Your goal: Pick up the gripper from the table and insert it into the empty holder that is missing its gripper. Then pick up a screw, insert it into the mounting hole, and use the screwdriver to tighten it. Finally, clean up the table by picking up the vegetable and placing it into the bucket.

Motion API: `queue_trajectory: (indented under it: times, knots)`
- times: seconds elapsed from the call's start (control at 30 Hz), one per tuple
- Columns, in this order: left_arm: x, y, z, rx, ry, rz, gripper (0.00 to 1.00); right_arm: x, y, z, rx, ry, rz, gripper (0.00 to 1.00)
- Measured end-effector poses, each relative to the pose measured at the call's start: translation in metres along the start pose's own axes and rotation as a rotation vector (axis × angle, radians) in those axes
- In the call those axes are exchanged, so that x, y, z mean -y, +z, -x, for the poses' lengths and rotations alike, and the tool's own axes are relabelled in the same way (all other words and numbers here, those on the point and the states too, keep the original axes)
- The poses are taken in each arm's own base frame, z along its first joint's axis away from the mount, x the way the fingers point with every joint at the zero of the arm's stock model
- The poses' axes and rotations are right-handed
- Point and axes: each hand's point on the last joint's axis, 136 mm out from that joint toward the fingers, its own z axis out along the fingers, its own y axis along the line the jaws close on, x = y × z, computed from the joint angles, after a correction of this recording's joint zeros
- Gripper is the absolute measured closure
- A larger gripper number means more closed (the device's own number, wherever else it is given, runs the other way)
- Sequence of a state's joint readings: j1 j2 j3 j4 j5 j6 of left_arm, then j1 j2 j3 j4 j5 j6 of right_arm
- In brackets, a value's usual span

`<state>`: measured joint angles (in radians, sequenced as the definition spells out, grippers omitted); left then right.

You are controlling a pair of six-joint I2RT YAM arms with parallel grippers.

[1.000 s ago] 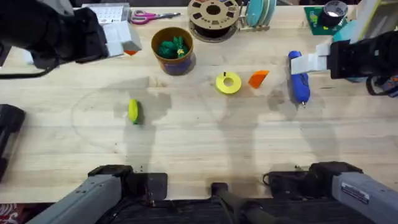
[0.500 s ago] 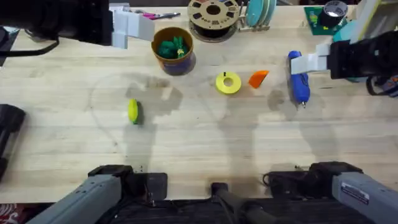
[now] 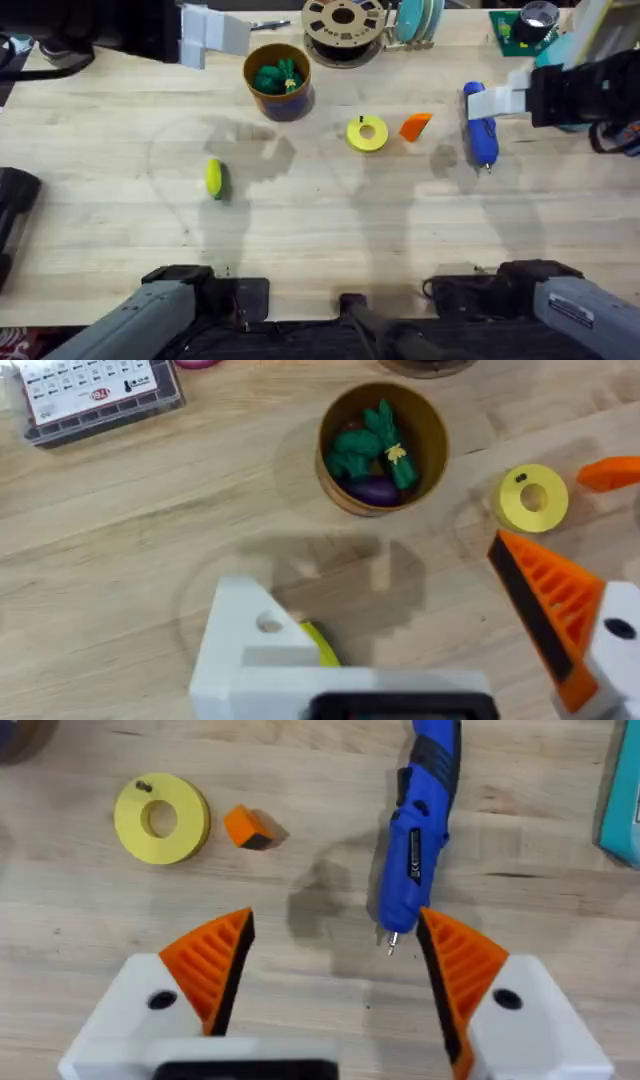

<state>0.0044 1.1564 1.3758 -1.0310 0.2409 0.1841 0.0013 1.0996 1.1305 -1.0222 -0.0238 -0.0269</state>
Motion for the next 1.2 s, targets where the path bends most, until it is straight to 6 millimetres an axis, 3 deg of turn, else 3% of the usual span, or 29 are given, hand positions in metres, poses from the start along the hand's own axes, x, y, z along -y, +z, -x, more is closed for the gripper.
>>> queue_trajectory:
  times: [0.3,0.43,0.67,1.2]
  knots:
    - [-0.006,-0.002,0.034,0.140,0.039,0.027,0.015,0.000,0.000,0.000,0.000,0.000,0.000,0.006]
    - [-0.010,0.006,0.043,0.216,0.074,0.043,0.015,0.000,0.000,0.000,0.000,0.000,0.000,0.006]
    - [-0.007,0.025,0.015,0.302,0.103,0.048,0.015,0.000,0.000,0.000,0.000,0.000,0.000,0.006]
    - [0.017,0.014,-0.036,0.618,0.210,0.047,0.015,0.000,0.000,0.000,0.000,0.000,0.000,0.007]
